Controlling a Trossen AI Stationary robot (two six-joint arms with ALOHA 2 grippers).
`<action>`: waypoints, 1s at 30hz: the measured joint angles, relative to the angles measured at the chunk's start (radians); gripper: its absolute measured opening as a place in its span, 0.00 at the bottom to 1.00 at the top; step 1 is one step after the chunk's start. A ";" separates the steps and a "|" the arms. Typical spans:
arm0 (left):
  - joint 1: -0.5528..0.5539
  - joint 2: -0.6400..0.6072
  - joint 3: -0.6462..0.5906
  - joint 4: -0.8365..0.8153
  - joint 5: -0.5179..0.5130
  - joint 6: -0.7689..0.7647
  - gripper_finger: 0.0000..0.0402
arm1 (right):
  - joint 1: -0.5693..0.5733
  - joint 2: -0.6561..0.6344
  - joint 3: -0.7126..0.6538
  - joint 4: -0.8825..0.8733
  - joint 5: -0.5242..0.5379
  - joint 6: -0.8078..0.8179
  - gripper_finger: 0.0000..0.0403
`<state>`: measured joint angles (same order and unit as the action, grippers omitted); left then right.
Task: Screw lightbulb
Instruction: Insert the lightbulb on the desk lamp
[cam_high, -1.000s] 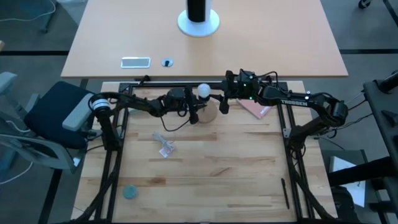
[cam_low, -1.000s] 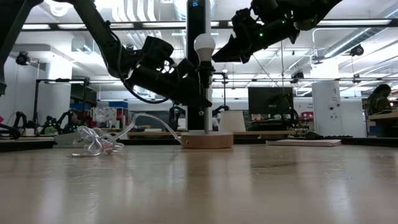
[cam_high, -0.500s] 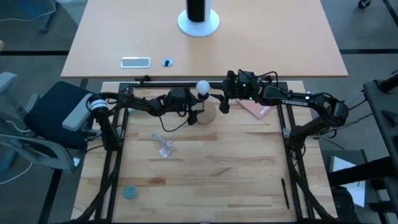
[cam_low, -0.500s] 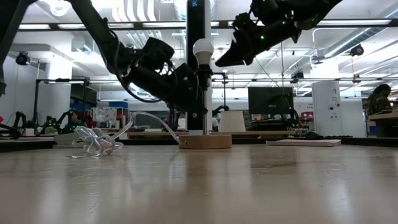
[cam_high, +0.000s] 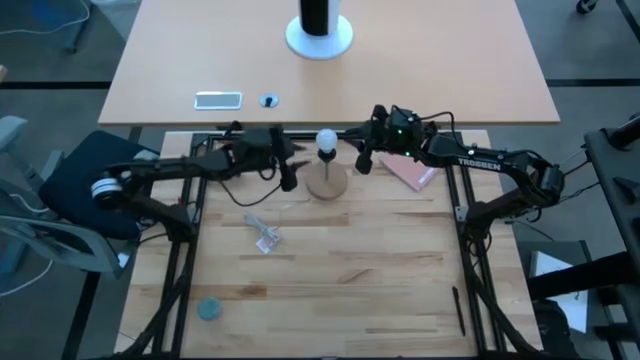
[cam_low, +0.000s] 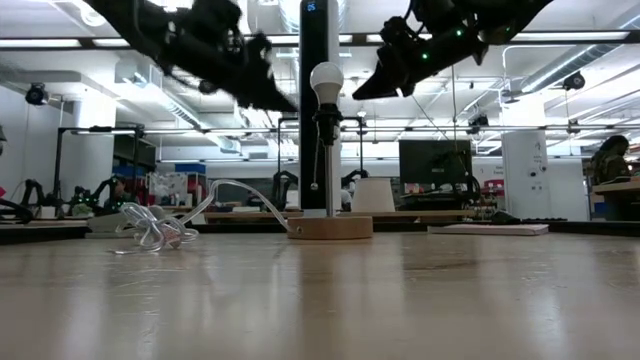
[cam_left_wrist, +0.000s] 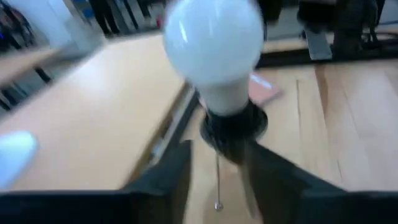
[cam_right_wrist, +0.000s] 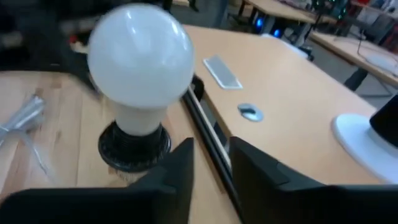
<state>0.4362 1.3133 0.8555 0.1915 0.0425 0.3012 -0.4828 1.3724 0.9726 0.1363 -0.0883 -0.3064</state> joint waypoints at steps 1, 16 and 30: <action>0.000 -0.010 0.000 0.006 0.000 0.013 0.19 | 0.000 0.000 0.003 0.002 -0.010 -0.004 0.09; -0.009 0.027 0.000 0.162 -0.006 0.023 0.00 | 0.027 0.003 0.017 0.007 -0.061 -0.025 0.00; -0.014 0.027 0.000 0.213 0.049 0.030 0.00 | 0.031 0.003 0.019 0.031 -0.120 -0.020 0.00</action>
<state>0.4225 1.3403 0.8558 0.4049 0.0917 0.3308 -0.4514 1.3754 0.9920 0.1675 -0.2085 -0.3267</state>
